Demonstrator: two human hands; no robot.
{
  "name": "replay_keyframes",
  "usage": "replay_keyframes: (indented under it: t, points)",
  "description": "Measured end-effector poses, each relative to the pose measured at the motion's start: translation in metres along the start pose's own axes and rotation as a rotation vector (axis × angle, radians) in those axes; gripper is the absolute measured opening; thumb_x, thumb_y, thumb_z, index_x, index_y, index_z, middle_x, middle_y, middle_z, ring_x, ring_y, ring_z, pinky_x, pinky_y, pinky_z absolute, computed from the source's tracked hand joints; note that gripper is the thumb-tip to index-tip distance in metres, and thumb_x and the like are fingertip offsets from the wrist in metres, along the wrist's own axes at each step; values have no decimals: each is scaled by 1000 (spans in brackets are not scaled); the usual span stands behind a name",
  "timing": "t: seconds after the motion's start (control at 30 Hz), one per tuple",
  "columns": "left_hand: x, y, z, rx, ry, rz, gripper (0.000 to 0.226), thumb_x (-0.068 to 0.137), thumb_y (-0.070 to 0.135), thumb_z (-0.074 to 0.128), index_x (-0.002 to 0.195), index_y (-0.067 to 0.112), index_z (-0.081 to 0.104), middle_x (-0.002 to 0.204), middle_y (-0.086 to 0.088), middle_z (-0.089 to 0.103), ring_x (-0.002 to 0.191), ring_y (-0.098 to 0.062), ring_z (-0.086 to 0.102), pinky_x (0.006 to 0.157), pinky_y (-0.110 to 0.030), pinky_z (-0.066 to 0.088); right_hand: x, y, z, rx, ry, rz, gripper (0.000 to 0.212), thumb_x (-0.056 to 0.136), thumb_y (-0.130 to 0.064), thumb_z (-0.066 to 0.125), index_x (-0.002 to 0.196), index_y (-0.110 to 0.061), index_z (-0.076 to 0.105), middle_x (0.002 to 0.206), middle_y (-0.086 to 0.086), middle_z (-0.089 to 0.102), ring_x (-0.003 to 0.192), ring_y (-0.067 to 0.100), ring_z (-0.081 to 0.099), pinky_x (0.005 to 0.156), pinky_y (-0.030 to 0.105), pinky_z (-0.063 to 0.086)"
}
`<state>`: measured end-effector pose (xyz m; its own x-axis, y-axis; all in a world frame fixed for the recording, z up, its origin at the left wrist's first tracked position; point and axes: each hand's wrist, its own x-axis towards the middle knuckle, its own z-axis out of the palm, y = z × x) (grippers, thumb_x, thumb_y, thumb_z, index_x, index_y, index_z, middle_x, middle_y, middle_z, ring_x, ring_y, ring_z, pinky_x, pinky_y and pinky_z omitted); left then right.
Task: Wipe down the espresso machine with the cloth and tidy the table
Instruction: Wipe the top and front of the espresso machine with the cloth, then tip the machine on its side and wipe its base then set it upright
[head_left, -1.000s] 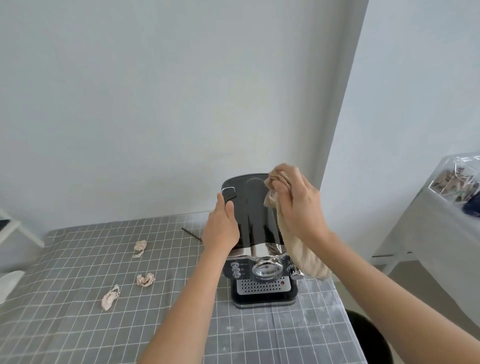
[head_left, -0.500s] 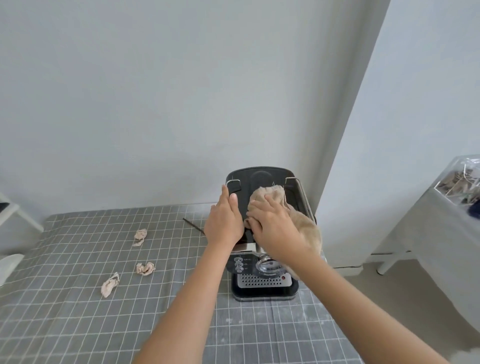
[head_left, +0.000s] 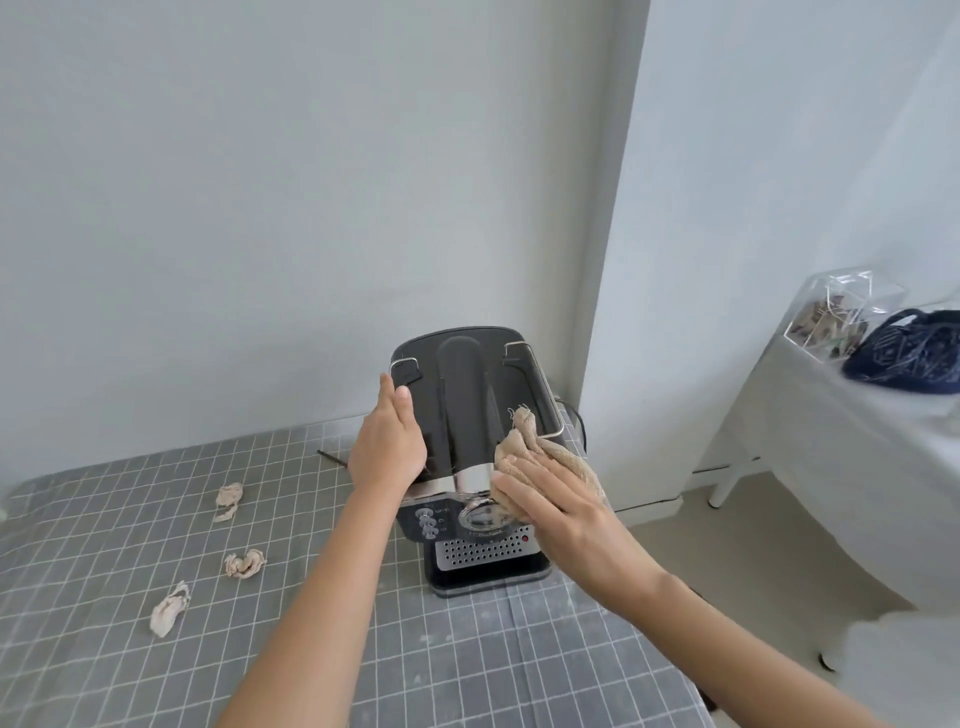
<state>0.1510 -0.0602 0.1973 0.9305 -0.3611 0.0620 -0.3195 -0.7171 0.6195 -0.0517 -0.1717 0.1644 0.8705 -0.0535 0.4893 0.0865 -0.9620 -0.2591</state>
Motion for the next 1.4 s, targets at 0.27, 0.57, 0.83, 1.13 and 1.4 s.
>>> replay_keyframes:
  t: [0.27,0.57,0.83,1.13,1.4]
  points:
    - [-3,4,-3,30,-1,12,56,103,42,11,153,18,15,148,-12,45,131,-38,46,101,-46,39,-54,33,-23,144,71,34,37,92,3,45,125,0,62,134,10,58,134,22,48,114,36,38]
    - [-5,8,2,176,91,11,51,103,29,23,150,8,23,134,-22,56,121,-42,52,98,-48,42,-133,59,60,50,-234,381,74,65,1,81,125,-29,48,120,2,64,97,23,68,66,34,62]
    - [-17,9,-6,312,232,121,41,102,24,27,122,-1,54,104,-26,67,98,-44,62,81,-46,46,-66,73,21,319,111,481,25,97,-7,54,119,-9,64,103,4,66,82,15,63,73,38,56]
    - [-2,6,-23,207,188,83,38,92,15,55,61,29,40,71,-5,52,69,-24,49,68,-28,39,90,67,-32,324,72,611,23,97,-19,52,103,-5,68,87,14,72,84,30,62,81,33,49]
    - [20,1,-33,-331,30,-141,33,85,0,65,118,-3,62,79,-15,68,40,-6,60,44,-13,49,119,81,-41,583,-153,966,21,86,-12,63,79,7,70,64,12,59,57,23,49,49,25,42]
